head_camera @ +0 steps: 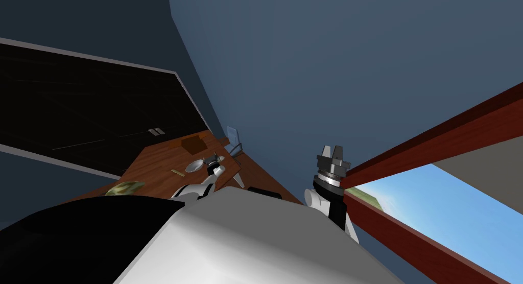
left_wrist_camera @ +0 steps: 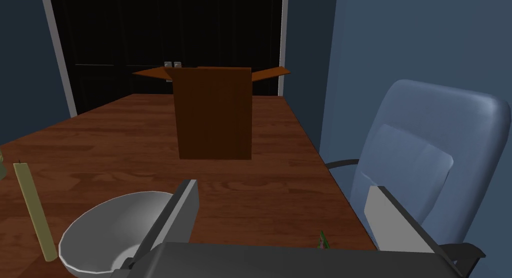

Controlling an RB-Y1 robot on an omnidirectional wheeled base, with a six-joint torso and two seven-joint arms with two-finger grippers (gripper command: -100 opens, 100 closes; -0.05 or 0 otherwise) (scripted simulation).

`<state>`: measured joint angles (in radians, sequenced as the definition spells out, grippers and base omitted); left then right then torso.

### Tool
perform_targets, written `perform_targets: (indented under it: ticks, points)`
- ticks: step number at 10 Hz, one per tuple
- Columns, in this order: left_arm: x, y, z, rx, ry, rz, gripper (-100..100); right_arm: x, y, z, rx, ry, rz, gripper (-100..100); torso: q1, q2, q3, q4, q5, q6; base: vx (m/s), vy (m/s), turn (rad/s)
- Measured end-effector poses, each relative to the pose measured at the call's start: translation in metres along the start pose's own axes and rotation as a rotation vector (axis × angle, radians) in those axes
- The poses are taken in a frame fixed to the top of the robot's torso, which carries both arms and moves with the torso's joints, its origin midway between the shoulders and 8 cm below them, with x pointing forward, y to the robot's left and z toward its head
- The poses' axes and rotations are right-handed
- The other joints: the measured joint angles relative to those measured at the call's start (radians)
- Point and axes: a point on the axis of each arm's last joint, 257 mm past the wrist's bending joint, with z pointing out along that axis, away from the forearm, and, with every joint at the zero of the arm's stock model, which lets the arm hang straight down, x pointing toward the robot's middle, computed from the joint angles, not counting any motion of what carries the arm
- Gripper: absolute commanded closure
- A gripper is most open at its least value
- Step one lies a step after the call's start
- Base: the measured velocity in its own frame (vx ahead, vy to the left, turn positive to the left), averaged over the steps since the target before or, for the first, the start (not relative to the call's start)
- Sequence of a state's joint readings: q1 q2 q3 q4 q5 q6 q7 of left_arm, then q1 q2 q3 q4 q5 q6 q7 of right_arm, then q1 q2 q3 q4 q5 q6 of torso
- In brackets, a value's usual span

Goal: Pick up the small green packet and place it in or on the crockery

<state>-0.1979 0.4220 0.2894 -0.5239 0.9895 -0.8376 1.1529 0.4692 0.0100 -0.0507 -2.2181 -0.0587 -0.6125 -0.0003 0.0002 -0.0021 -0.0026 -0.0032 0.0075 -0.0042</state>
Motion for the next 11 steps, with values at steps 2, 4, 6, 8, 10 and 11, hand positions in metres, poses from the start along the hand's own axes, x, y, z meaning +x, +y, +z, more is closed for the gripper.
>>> perform_targets:
  ticks: [2,4,6,8,10,11]
  points:
    - [0.016,0.005,0.015,-0.008,0.007,-0.006,-100,0.000,0.000,0.000,0.000,0.000,0.000,0,0.002,0.001,0.000,0.000,0.000,0.000,-0.045,-0.046,0.022]
    - [0.018,0.007,0.022,-0.012,0.003,0.000,-100,0.000,0.000,0.000,0.000,0.000,0.000,0,0.004,-0.002,-0.001,0.000,0.001,0.000,-0.023,-0.035,0.016]
    - [0.026,0.008,0.033,-0.016,0.008,-0.004,0,0.000,0.000,0.000,0.000,0.000,0.000,0,0.004,-0.001,-0.001,0.000,0.001,0.000,-0.010,-0.016,0.007]
    - [0.026,0.008,0.032,-0.016,0.008,-0.003,0,0.000,0.000,0.000,0.000,0.000,0.000,0,0.006,-0.003,-0.001,-0.001,0.001,0.000,0.000,0.000,0.000]
    - [0.026,0.008,0.032,-0.016,0.008,-0.003,0,0.000,0.000,0.000,0.000,0.000,0.000,0,0.006,-0.003,-0.002,-0.001,0.001,0.000,0.000,0.000,0.000]
    - [0.026,0.008,0.032,-0.016,0.008,-0.003,0,0.000,0.000,0.000,0.000,0.000,0.000,0,0.006,-0.003,-0.002,-0.001,0.001,0.000,0.000,0.000,0.000]
